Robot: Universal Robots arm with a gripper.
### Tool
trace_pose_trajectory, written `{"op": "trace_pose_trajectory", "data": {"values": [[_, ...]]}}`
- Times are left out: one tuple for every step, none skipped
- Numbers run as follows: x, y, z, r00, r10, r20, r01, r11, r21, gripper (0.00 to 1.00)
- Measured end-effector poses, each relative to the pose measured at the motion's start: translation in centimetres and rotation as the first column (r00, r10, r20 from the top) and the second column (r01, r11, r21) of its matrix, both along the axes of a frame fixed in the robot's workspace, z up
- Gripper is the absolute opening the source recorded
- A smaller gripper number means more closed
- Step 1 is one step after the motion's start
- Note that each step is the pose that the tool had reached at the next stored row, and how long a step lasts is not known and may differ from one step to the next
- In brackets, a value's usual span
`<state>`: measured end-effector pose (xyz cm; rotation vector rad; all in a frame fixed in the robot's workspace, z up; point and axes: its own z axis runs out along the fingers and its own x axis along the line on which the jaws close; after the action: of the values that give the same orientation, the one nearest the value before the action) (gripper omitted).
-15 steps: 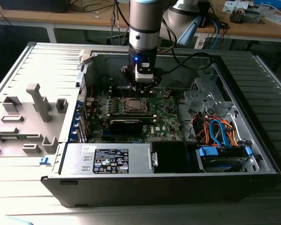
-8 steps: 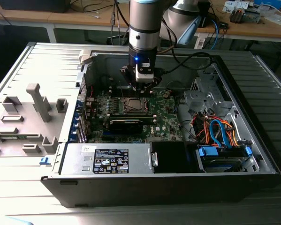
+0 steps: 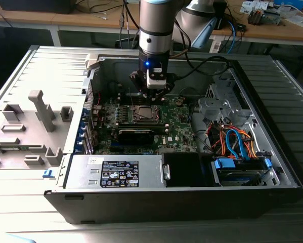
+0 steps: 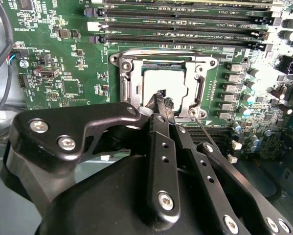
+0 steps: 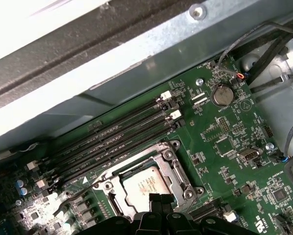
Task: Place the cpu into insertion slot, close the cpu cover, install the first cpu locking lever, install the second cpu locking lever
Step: 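Install the first cpu locking lever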
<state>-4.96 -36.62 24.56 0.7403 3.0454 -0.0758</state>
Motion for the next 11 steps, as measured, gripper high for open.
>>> {"op": "trace_pose_trajectory", "data": {"values": [[0.00,0.00,0.00,1.0000,0.002,0.0000,-0.002,1.0000,0.0000,0.11],[0.00,0.00,0.00,1.0000,0.003,0.0000,-0.003,1.0000,0.0001,0.11],[0.00,0.00,0.00,1.0000,0.004,0.0000,-0.004,1.0000,0.0002,0.11],[0.00,0.00,0.00,1.0000,0.005,0.0000,-0.005,1.0000,0.0003,0.11],[0.00,0.00,0.00,1.0000,0.006,0.0000,-0.006,1.0000,0.0004,0.11],[0.00,0.00,0.00,1.0000,0.007,0.0000,-0.007,1.0000,0.0005,0.11],[0.00,0.00,0.00,1.0000,0.009,0.0000,-0.009,1.0000,0.0005,0.11],[0.00,0.00,0.00,1.0000,0.010,0.0000,-0.010,1.0000,0.0006,0.11],[0.00,0.00,0.00,0.9999,0.012,0.0000,-0.012,0.9999,0.0008,0.11],[0.00,0.00,0.00,0.9999,0.016,0.0000,-0.016,0.9999,0.0008,0.11],[0.00,0.00,0.00,0.9998,0.019,0.0001,-0.019,0.9998,0.0011,0.11]]}}
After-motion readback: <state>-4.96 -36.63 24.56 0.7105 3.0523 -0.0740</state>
